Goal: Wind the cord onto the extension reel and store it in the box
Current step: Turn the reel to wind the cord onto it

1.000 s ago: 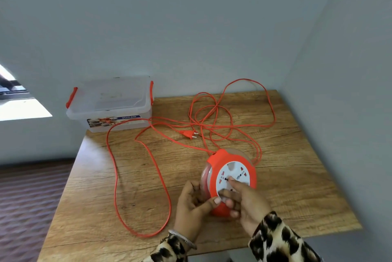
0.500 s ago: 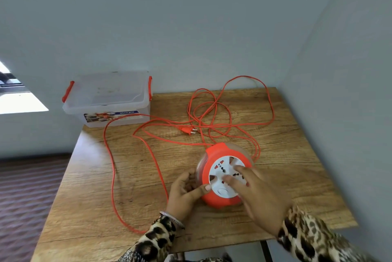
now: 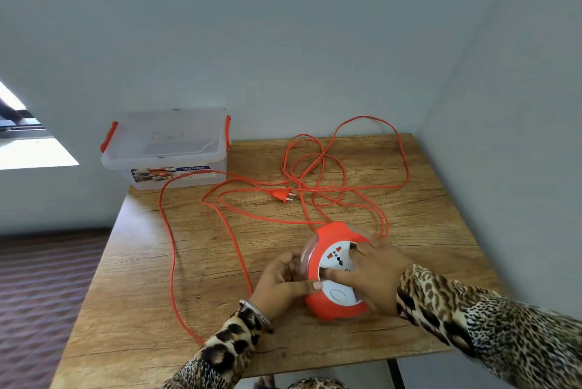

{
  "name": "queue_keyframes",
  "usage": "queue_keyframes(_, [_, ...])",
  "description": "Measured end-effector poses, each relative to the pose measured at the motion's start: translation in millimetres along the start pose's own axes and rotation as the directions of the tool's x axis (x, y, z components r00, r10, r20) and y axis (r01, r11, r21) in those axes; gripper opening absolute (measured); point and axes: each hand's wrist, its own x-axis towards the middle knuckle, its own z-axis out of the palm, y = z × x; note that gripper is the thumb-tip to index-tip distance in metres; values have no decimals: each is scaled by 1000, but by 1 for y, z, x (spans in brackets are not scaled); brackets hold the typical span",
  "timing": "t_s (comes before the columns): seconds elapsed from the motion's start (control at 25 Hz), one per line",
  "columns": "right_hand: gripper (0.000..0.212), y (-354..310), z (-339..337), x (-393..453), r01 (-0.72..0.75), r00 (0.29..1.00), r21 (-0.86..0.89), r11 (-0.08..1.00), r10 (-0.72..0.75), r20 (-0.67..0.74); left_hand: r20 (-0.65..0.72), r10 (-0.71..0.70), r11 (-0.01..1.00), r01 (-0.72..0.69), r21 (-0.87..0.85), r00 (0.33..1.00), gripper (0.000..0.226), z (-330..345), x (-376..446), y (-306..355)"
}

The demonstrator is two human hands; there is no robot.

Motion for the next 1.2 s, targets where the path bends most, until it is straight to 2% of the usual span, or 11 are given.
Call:
queue_keyframes(0.12, [59, -4, 11, -5, -58, 989, 106, 993, 71, -129, -24, 15, 1000, -15, -3, 1000, 54, 4, -5, -2])
queue_keyframes(0.28, [68, -23, 25, -12, -337, 869, 387, 858, 441, -223, -112, 49, 998, -53, -31, 993, 59, 15, -9, -6])
queue_keyframes(0.44, [77, -44, 25, -2, -449, 679, 832, 326, 730, 81, -166, 70, 993, -84, -82, 984, 62, 27, -14, -16])
queue_keyframes(0.6, [59, -44, 16, 7, -290, 651, 838, -462, 546, 527, -181, 72, 992, -88, -85, 981, 63, 30, -13, -18])
queue_keyframes(0.68, [34, -41, 8, 6, -232, 659, 721, -653, 440, 611, -172, 77, 995, -88, -55, 982, 59, 31, -11, -17])
queue_keyframes(0.76, [24, -39, 4, 3, -200, 668, 686, -699, 415, 617, -172, 81, 996, -87, -27, 982, 59, 30, -9, -16])
queue_keyframes(0.88, [27, -35, 5, -13, -296, 699, 804, -515, 457, 550, -177, 47, 998, -51, -21, 983, 63, 25, -4, -16])
queue_keyframes(0.96, [35, -30, 10, -33, -452, 741, 890, 56, 579, 340, -156, 7, 1000, -12, -27, 988, 62, 22, 0, -14])
queue_keyframes(1.04, [48, -21, 19, -46, -427, 840, 549, 719, 540, -54, -112, -31, 999, 28, -27, 993, 61, 20, 4, -8])
queue_keyframes(1.08, [54, -15, 19, -46, -313, 890, 364, 877, 405, -211, -75, -44, 999, 42, -24, 996, 59, 19, 6, -5])
queue_keyframes(1.2, [57, 4, 8, -32, -46, 985, -18, 999, 42, -166, 35, -74, 997, 74, 12, 997, 56, 16, 11, 5])
